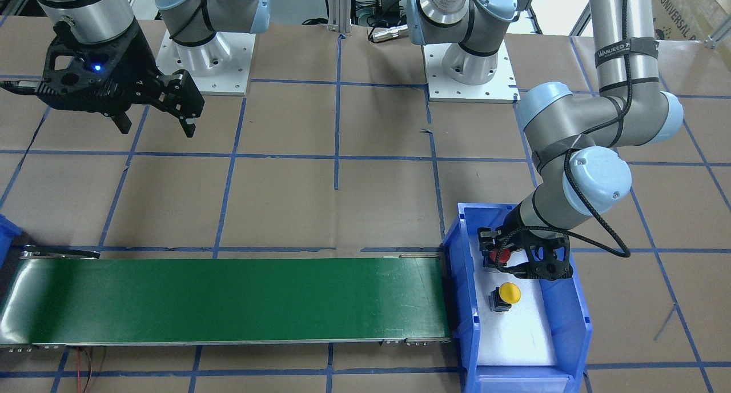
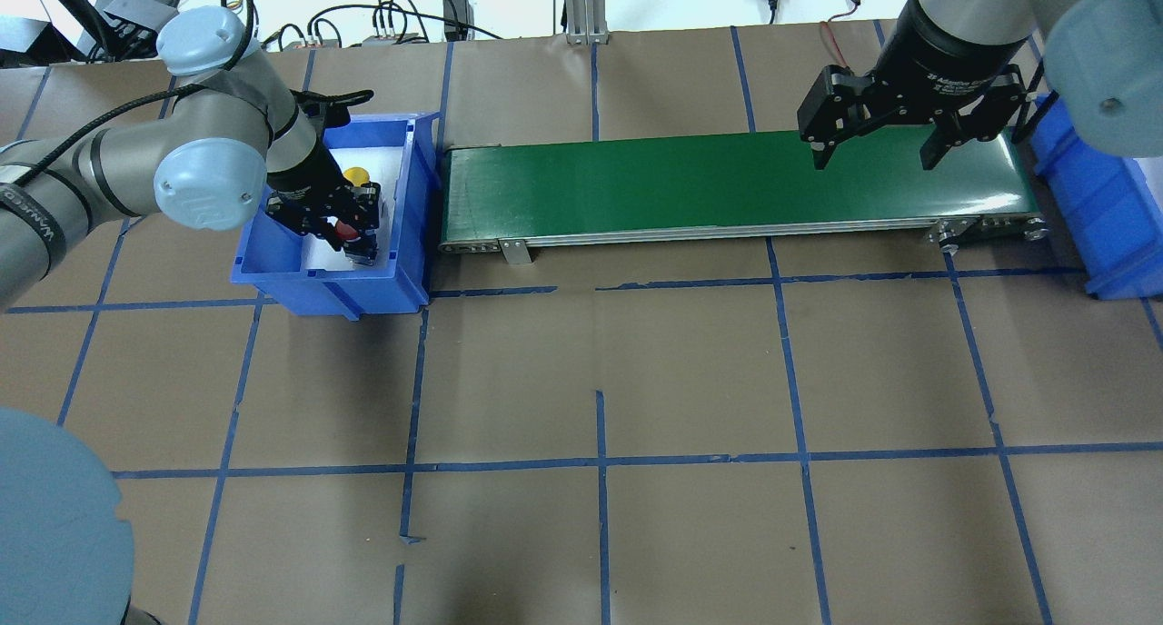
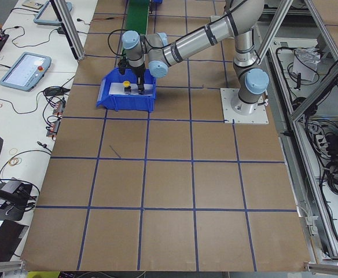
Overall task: Transport two buttons from left to right
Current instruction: 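Close the left gripper on the red button and lift it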
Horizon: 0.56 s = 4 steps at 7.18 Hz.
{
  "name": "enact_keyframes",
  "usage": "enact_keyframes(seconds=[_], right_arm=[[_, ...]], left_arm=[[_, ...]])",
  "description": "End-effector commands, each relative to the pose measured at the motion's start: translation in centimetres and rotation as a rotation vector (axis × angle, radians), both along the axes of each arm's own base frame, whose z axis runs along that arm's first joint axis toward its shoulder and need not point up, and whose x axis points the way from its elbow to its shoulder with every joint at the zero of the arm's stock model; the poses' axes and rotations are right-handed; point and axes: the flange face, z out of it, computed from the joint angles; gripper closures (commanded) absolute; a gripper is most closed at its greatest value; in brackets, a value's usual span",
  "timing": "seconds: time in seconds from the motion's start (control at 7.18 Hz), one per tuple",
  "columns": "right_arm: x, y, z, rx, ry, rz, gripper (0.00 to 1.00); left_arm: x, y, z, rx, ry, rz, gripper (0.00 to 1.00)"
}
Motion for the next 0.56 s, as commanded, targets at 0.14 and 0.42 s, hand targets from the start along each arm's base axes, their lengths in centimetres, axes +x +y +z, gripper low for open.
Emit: enact_keyframes(seconds=[0.14,0.42], right_arm=[[0.0,-0.02,-0.15,0.003,0.0,0.003,0.0],[0.0,-0.02,-0.15,0.003,0.0,0.003,0.0]], left_arm=[[0.03,-0.22,0.37,-0.008,-0.001,0.002,0.36],[0.04,-0.3,0.36,-0.01,-0.001,-0.008,0.48]])
